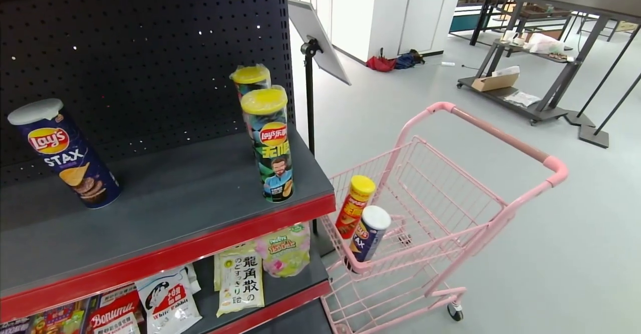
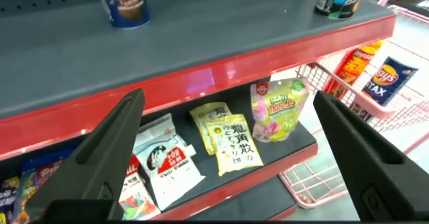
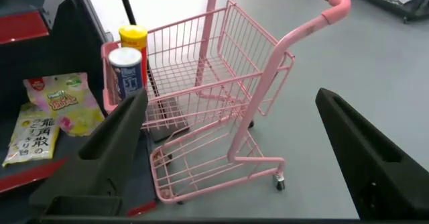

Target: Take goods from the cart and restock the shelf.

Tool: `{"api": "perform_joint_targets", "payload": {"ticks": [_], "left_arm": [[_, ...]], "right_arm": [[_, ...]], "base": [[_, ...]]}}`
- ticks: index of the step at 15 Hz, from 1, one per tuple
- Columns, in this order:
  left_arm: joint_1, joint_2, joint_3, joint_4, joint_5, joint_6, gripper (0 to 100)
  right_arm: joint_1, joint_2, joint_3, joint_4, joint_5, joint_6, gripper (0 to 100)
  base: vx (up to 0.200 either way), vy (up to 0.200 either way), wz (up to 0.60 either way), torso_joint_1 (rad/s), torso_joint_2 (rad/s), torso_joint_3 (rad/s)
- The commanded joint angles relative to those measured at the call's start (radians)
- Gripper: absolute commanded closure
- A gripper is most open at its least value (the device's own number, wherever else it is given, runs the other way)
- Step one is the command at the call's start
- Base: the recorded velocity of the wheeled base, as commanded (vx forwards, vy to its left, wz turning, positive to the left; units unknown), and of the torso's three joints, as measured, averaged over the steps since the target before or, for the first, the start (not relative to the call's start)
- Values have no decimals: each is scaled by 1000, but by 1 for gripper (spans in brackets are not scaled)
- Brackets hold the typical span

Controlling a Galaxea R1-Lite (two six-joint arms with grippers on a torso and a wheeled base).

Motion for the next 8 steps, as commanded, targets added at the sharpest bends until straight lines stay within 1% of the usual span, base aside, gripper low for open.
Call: {"api": "perform_joint_targets", "payload": {"ticks": [1, 8], "left_arm": [[0, 1, 0, 0, 0, 0, 0], [0, 1, 0, 0, 0, 0, 0]], "right_arm": [[1, 1, 0, 0, 1, 0, 0], [1, 1, 0, 0, 1, 0, 0]], "base": [[0, 0, 0, -149, 339, 207], [0, 0, 0, -143, 358, 219]]}}
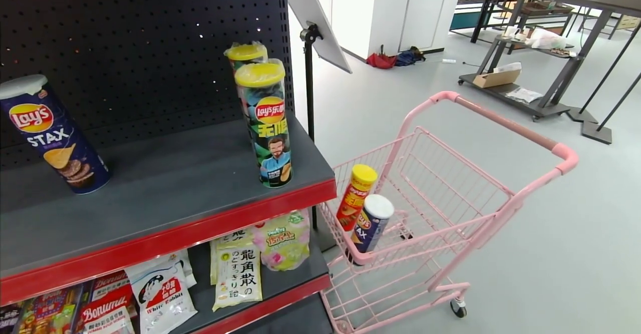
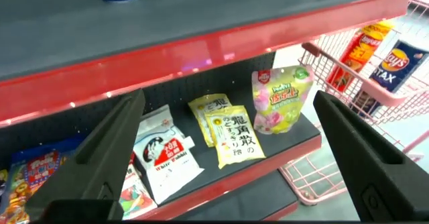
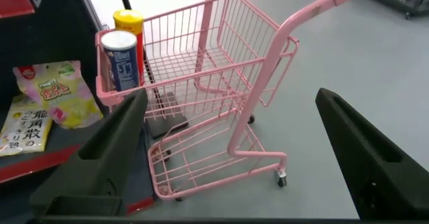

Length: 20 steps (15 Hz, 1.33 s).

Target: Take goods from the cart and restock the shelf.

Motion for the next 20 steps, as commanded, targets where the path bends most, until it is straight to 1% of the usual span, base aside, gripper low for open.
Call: {"api": "perform_joint_targets", "payload": {"ticks": [1, 7, 11, 12, 13, 14, 15, 16, 17, 18, 19, 20], "left_arm": [[0, 1, 0, 0, 0, 0, 0], [0, 1, 0, 0, 0, 0, 0], [-2, 1, 0, 0, 0, -3, 0], [0, 1, 0, 0, 0, 0, 0], [-2, 1, 0, 0, 0, 0, 0], [0, 1, 0, 0, 0, 0, 0], [-2, 1, 0, 0, 0, 0, 0], [0, 1, 0, 0, 0, 2, 0], [-2, 1, 0, 0, 0, 2, 0], [0, 1, 0, 0, 0, 2, 0], [0, 1, 0, 0, 0, 2, 0], [0, 1, 0, 0, 0, 2, 0]], "right_arm": [[0, 1, 0, 0, 0, 0, 0], [0, 1, 0, 0, 3, -3, 0], [-5, 40, -3, 0, 6, -25, 0], [15, 138, -172, -2, 25, -2, 0], [40, 432, -433, -2, 34, 109, 0], [72, 575, -528, -2, 82, 90, 0], [118, 675, -540, -14, 137, 40, 0], [152, 823, -540, -104, 148, 37, 0], [172, 983, -533, -264, 161, 60, 0], [192, 1095, -511, -382, 184, 74, 0], [221, 1192, -470, -480, 210, 74, 0], [268, 1377, -414, -649, 224, 78, 0]], "base": [[0, 0, 0, -144, 373, 237], [0, 0, 0, -163, 450, 286], [0, 0, 0, -46, 138, 96], [0, 0, 0, 0, 0, 0], [0, 0, 0, 0, 0, 0], [0, 0, 0, 0, 0, 0], [0, 0, 0, 0, 0, 0], [0, 0, 0, 0, 0, 0], [0, 0, 0, 0, 0, 0], [0, 0, 0, 0, 0, 0], [0, 0, 0, 0, 0, 0], [0, 0, 0, 0, 0, 0]]}}
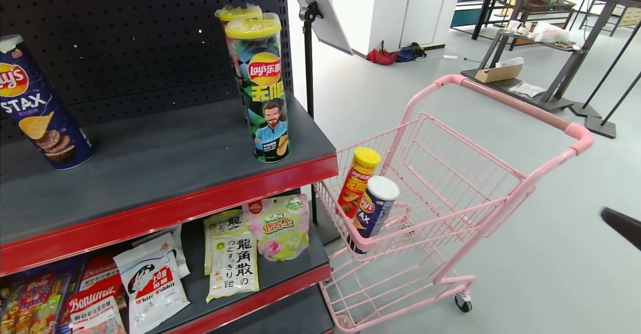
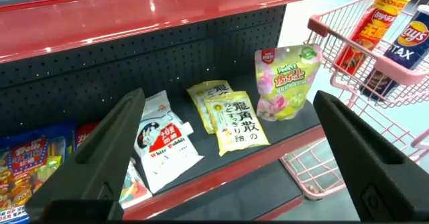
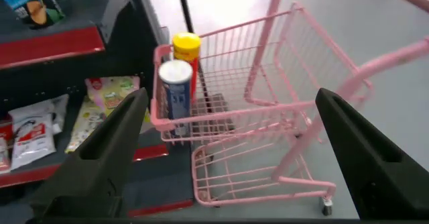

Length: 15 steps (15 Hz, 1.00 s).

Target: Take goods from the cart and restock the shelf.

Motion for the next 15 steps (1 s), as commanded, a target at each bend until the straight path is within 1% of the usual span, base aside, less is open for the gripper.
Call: {"api": "perform_joint_targets", "payload": {"ticks": [1, 4, 6, 7, 11, 15], "left_arm": [[0, 1, 0, 0, 0, 0, 0], [0, 1, 0, 0, 0, 0, 0], [0, 1, 0, 0, 0, 0, 0], [0, 1, 0, 0, 0, 0, 0], [0, 1, 0, 0, 0, 0, 0], [0, 1, 0, 0, 0, 1, 0]], "right_arm": [[157, 679, 17, -436, 79, 22, 0], [222, 912, -6, -606, 79, 18, 0], [245, 971, -23, -617, 82, 19, 0], [259, 1015, -53, -618, 83, 22, 0], [263, 1093, -116, -618, 103, 22, 0], [266, 1170, -161, -635, 102, 22, 0]], "base": [[0, 0, 0, 0, 0, 0], [0, 0, 0, 0, 0, 0], [0, 0, 0, 0, 0, 0], [0, 0, 0, 0, 0, 0], [0, 0, 0, 0, 0, 0], [0, 0, 0, 0, 0, 0]]}}
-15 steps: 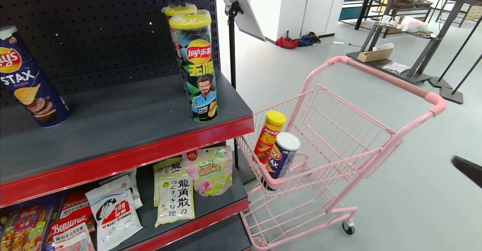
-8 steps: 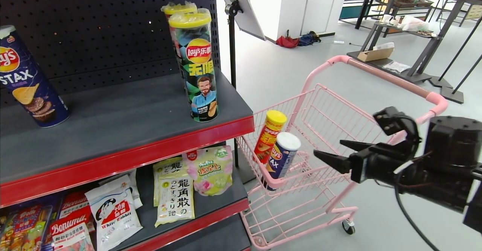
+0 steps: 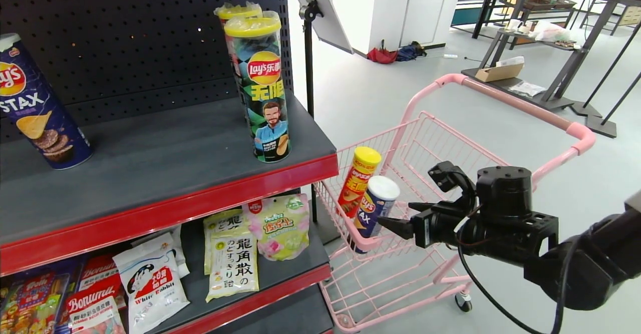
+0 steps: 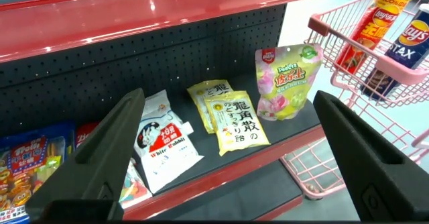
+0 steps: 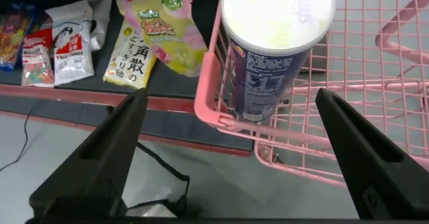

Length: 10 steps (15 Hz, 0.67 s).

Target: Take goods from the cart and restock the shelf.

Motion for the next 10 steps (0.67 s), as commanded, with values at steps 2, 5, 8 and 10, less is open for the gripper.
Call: {"api": "perform_joint_targets", "payload": {"ticks": [2, 5, 8, 10], "left_arm": [[0, 1, 0, 0, 0, -1, 0], [0, 1, 0, 0, 0, -1, 0], [0, 1, 0, 0, 0, 1, 0], [0, 1, 0, 0, 0, 1, 0]], "right_arm": [[-2, 110, -48, -43, -6, 0, 0], [-6, 184, -89, -95, -7, 0, 0], [-11, 230, -146, -95, -7, 0, 0], [-16, 251, -178, -95, -7, 0, 0]], "base": [[0, 0, 0, 0, 0, 0], [0, 0, 0, 0, 0, 0], [0, 0, 0, 0, 0, 0], [0, 0, 0, 0, 0, 0]]}}
